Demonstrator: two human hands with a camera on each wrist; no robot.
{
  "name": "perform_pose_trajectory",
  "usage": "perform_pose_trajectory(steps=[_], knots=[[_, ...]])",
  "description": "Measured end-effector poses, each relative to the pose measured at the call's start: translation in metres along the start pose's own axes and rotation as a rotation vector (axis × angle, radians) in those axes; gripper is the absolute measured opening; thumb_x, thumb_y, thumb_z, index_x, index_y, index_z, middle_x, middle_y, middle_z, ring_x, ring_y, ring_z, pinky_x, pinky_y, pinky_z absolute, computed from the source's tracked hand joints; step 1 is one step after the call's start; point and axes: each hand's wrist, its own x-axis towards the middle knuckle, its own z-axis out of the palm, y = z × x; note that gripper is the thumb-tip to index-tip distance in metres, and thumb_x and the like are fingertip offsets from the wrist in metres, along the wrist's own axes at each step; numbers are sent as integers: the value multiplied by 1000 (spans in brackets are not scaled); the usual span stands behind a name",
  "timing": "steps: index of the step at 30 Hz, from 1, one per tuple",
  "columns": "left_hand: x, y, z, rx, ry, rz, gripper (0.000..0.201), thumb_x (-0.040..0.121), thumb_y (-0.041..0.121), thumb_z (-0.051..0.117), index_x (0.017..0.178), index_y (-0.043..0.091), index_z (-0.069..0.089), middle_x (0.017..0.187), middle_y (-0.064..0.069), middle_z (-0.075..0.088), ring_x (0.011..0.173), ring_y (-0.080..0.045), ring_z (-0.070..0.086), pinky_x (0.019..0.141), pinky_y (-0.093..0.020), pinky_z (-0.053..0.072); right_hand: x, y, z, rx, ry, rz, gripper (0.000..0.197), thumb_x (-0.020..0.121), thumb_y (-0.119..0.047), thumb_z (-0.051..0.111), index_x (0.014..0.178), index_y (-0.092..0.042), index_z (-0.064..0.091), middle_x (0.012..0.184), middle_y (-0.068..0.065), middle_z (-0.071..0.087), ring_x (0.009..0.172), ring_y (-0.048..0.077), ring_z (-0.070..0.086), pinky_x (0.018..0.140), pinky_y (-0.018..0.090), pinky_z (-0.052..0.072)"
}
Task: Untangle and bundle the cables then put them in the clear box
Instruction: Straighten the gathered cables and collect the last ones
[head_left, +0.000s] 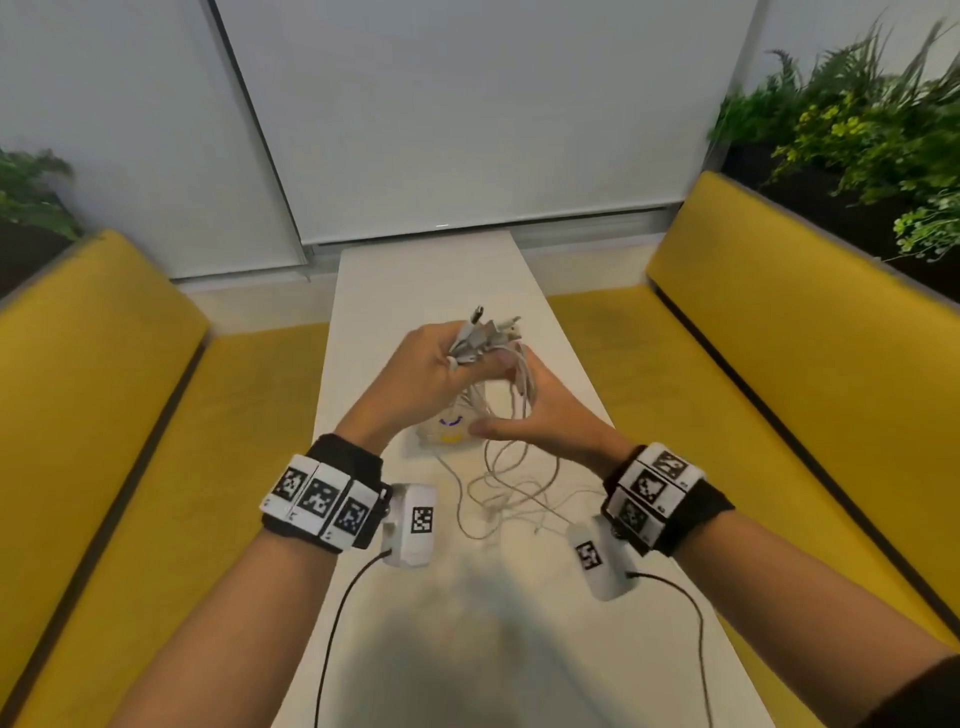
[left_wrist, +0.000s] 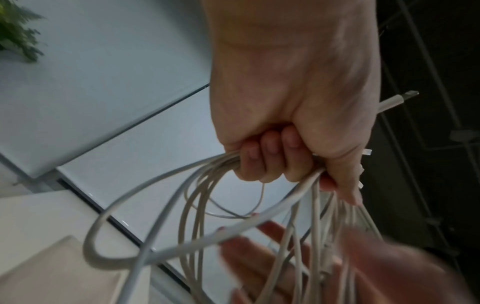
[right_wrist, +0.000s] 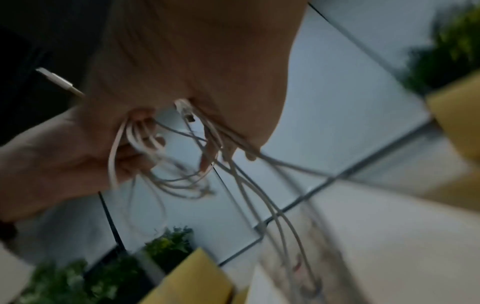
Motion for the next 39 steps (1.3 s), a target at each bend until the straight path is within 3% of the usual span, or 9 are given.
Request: perform_pose_trajectory(steps=[3,7,14,19,25,29,31,34,39], knots=[[2,6,-9,-13,-6,7,11,83,35,75,93,30,75,90,9,76,86,-8,70,77,-26,52,-2,3,13,204,47,89,45,80,-9,80,120,-13,58,82,1,72,74,15,68,66,32,54],[-7,1,-29,27,12,-27,6,80,37,76,80,37,70,69,22,68,67,4,60,65,-18,43,-10,21,7,126,108,93,20,84,-17,77,95,-5,66,71,-5,64,53,12,51,47,25,40],[-16,-15,-57,159,14,-97,29,74,48,79,93,25,80,93,-10,77,91,-29,70,76,-43,54,-22,58,-28,-268,148,69,32,82,-41,76,72,-13,64,62,9,60,56,9,52,54,27,42],[-24,-6,-70,-25,131,-114,20,78,36,76,98,29,76,101,22,75,95,4,69,76,-13,49,-39,95,-57,-607,129,250,58,85,-56,65,51,-21,34,47,-7,32,45,10,27,49,26,21],[-30,-6,-102,-121,348,-50,38,82,43,73,106,13,74,97,0,76,89,-9,71,84,-32,51,-86,150,-92,-791,129,542,56,82,-65,57,55,-17,49,49,-5,43,46,13,38,50,29,28],[-26,-2,-79,-22,172,-145,19,81,42,75,93,27,76,93,16,77,87,-3,69,77,-29,49,-93,158,-96,-744,-99,663,53,71,-54,78,108,-19,64,108,2,69,94,17,63,83,32,52],[-21,-1,-58,4,63,-156,18,75,41,77,91,33,75,89,22,76,84,5,68,75,-23,47,-84,149,-95,-773,-302,789,96,75,-32,83,152,-15,29,155,7,37,139,26,41,113,38,37],[-12,-10,-32,64,-88,-159,25,69,46,80,88,30,78,84,17,76,80,1,69,72,-22,47,-61,106,-92,-613,-382,746,99,87,-12,69,158,-17,0,166,6,6,152,26,16,121,39,23],[-7,-12,-17,-10,-170,-144,17,85,31,77,99,22,78,89,10,76,84,-7,70,75,-20,51,-22,29,-76,-415,20,250,72,87,8,42,153,-15,27,161,4,27,150,18,21,120,29,17]])
